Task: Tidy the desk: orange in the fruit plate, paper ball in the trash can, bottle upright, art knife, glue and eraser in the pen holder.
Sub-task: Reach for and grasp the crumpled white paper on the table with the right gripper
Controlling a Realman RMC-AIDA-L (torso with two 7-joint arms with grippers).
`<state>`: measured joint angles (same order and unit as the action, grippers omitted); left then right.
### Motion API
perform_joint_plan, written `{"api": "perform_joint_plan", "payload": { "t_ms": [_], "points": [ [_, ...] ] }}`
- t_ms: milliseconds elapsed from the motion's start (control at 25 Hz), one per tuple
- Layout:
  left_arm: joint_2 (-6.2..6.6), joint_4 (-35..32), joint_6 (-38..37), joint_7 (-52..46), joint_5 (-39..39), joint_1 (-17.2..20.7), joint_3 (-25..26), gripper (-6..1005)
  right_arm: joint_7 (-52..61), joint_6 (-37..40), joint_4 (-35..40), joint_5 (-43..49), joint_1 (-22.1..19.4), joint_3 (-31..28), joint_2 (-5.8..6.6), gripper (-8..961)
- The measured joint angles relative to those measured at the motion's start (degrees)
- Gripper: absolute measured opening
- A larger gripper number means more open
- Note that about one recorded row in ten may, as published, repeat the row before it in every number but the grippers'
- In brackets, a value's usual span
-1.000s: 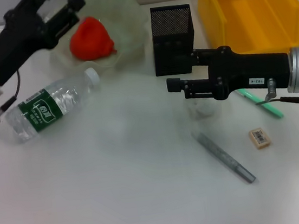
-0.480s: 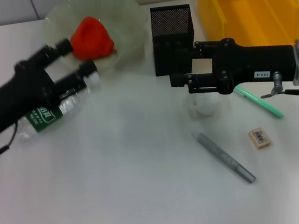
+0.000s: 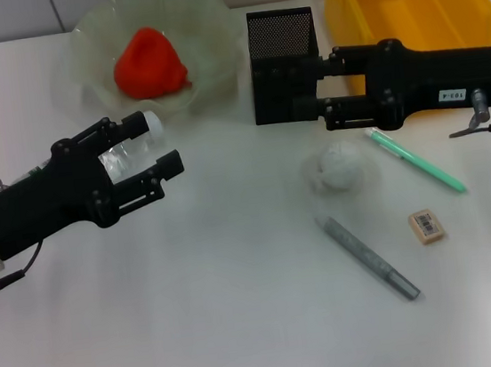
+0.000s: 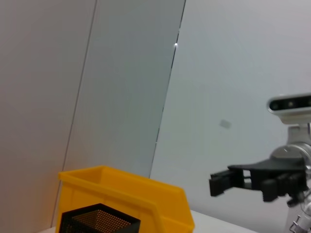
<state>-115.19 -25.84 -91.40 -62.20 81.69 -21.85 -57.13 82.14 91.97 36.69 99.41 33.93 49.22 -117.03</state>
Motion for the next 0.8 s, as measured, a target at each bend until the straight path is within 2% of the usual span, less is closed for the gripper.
{"api": "perform_joint_plan", "payload": {
  "t_ms": [160, 400, 800],
  "points": [
    [-0.14, 0.0, -0.5, 1.5, 0.5, 0.3, -0.6, 793, 4.1, 0.1, 3.5, 0.6, 0.1, 0.4, 0.32, 597],
    [-0.12, -0.7, -0.8, 2.9, 2.8, 0.4, -1.0, 793, 12.5, 2.3, 7.5, 2.1, 1.3, 0.5, 2.01, 596],
    [0.04, -2.3, -1.5, 2.5, 7.6, 0.1, -1.0, 793, 26.4, 7.5, 14.0, 14.0, 8.7, 0.1, 4.13, 592]
  ]
}}
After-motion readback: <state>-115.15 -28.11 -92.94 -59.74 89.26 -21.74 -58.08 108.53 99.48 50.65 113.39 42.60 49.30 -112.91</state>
